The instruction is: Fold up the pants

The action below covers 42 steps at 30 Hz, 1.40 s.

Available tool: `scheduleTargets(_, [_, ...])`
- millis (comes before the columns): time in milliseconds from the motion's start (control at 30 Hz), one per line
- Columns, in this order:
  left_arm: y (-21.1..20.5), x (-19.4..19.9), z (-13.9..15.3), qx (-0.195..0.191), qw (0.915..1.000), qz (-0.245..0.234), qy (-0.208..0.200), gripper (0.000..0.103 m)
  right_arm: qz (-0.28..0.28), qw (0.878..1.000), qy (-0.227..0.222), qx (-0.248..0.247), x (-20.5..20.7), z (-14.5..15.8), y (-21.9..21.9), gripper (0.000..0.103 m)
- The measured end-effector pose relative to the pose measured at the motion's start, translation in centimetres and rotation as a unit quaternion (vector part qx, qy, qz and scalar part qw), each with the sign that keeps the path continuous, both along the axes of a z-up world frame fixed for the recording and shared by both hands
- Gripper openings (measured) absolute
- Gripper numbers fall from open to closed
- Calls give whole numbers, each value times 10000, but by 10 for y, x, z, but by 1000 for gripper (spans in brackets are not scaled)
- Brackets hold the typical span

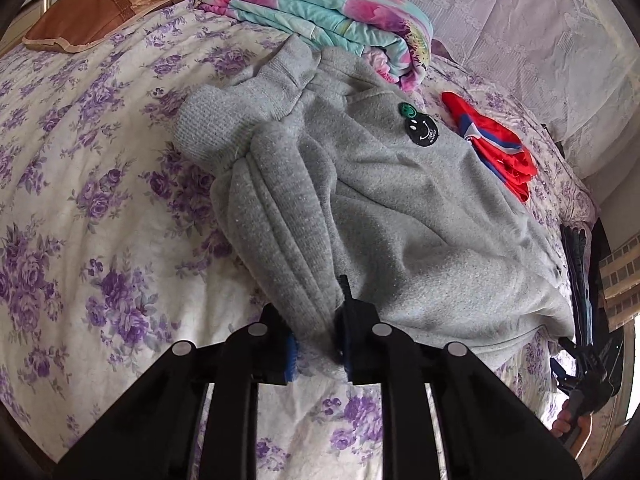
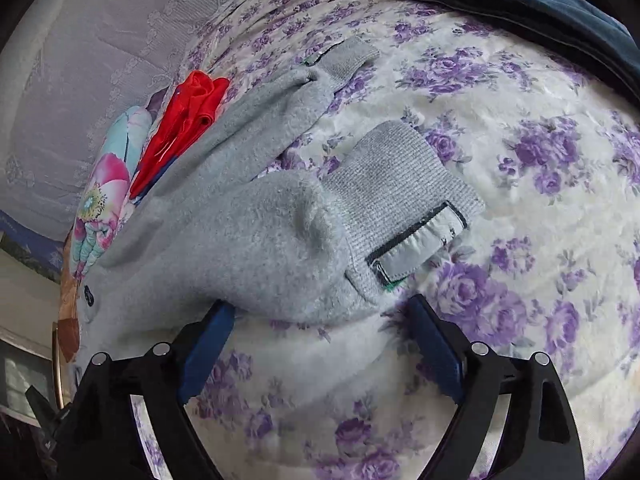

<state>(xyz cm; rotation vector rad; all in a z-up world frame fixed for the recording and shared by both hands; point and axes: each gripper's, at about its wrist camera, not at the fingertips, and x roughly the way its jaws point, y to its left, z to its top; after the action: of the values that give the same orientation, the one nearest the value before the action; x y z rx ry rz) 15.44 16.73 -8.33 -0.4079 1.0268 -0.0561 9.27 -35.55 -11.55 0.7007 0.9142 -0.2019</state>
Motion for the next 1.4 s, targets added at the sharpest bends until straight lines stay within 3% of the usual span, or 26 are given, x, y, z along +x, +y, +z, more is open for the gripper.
scheduleTargets(33, [-1, 2, -1, 41, 10000, -7, 15, 17, 95, 9998, -159, -30, 7, 1, 3, 51])
scheduleTargets(67, [-3, 4, -1, 104, 9999, -21, 30, 17, 216, 9995, -164, 156, 16, -3, 6, 22])
scheduleTargets(133, [-6, 7, -1, 228, 9997, -48, 64, 17, 53, 9992, -212, 348, 19, -2, 5, 19])
scheduleTargets(267, [-1, 2, 9, 168, 9998, -101, -13, 16, 174, 9987, -474, 18, 3, 38, 12, 18])
scheduleTargets(400, [11, -20, 27, -42, 9997, -82, -210, 15, 497, 9971, -584, 4, -36, 73, 18, 18])
scheduleTargets(500, [19, -43, 29, -146, 9996, -123, -199, 14, 620, 9968, -498, -31, -73, 76, 20, 21])
scheduleTargets(600, [21, -48, 10, -27, 9999, -130, 83, 15, 442, 9988, -171, -97, -99, 48, 14, 30])
scheduleTargets(700, [17, -38, -12, 121, 9991, -91, 387, 17, 316, 9988, 380, 70, -96, 3, 11, 41])
scheduleTargets(733, [15, -39, -11, 219, 9990, -91, 370, 18, 318, 9988, 365, 64, -97, -2, 12, 42])
scheduleTargets(800, [14, -47, 1, 381, 9989, -134, 244, 27, 446, 9984, 319, -127, -100, 7, 17, 50])
scheduleTargets(867, [17, -61, 17, 604, 9981, -88, 62, 39, 413, 9976, 269, -484, -108, 23, 20, 70])
scheduleTargets(900, [20, -69, 26, 696, 9976, -31, -32, 45, 336, 9959, 262, -796, -113, 33, 22, 72])
scheduleTargets(1033, [31, -91, 58, 1008, 9937, 293, -393, 44, -55, 9841, 118, -1772, -130, 68, 28, 79])
scheduleTargets(1133, [23, -82, 79, 788, 9950, 5, -607, 44, 301, 9800, -396, -1929, -124, 82, 41, 76])
scheduleTargets(1233, [-1, -61, 85, 979, 9925, -287, -679, 44, 917, 9783, -442, -1803, -95, 78, 65, 32])
scheduleTargets(1267, [-10, -53, 81, 1015, 9921, -392, -622, 44, 1062, 9801, -378, -1636, -85, 72, 70, 27])
scheduleTargets(1400, [-36, -25, 33, 1324, 9890, -655, -33, 44, 1278, 9776, 276, -1647, -53, 32, 84, 28])
